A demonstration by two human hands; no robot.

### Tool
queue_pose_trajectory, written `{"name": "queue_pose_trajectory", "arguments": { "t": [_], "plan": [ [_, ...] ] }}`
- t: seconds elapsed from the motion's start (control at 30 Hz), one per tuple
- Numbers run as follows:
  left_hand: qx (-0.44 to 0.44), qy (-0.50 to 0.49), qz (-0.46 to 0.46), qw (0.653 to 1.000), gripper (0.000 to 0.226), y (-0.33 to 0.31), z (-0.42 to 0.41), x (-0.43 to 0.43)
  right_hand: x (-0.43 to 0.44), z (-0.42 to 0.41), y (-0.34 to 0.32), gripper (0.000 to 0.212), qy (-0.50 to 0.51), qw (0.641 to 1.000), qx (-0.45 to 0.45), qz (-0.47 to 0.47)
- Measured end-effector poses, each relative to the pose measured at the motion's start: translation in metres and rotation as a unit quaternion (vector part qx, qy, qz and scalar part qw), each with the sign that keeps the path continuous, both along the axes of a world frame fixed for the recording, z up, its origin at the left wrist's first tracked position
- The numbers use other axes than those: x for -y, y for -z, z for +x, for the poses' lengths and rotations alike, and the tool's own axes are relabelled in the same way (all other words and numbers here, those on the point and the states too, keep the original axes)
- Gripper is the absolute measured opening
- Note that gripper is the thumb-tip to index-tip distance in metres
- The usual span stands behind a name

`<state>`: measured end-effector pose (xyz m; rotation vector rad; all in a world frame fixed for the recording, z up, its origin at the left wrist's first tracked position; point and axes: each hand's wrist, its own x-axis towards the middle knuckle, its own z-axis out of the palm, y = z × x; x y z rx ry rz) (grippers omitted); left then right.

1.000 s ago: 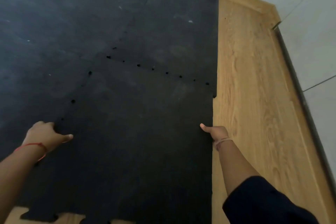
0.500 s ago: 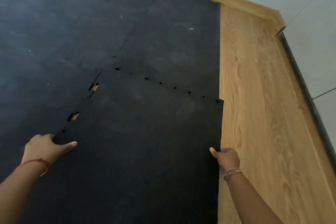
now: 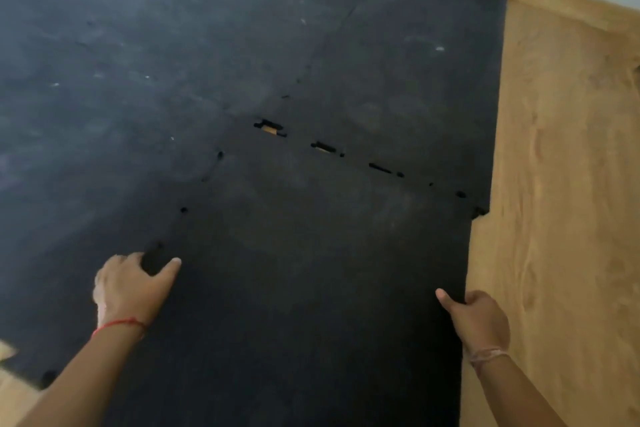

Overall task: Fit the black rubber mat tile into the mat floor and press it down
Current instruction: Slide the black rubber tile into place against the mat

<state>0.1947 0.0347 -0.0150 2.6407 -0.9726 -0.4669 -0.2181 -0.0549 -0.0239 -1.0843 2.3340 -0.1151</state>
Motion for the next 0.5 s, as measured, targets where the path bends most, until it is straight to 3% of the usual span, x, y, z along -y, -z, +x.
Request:
{"name": "queue_pose_trajectory", "arguments": {
  "t": [0.17, 0.33, 0.5],
  "plan": [
    [-0.029, -0.038, -0.018, 0.999, 0.052, 0.011, -0.003, -0.005, 0.016, 0.025, -0.011, 0.078, -0.072, 0.995, -0.049, -0.039],
    [-0.067, -0.072, -0.03, 0.995, 0.057, 0.008, -0.015, 0.006, 0.053, 0.096, -0.016, 0.083, -0.152, 0.976, -0.088, -0.125],
    [-0.069, 0.002, -0.015, 0.997, 0.06, 0.009, -0.005, 0.006, 0.099, 0.129, -0.002, 0.095, -0.306, 0.946, -0.086, -0.065]
  ]
}}
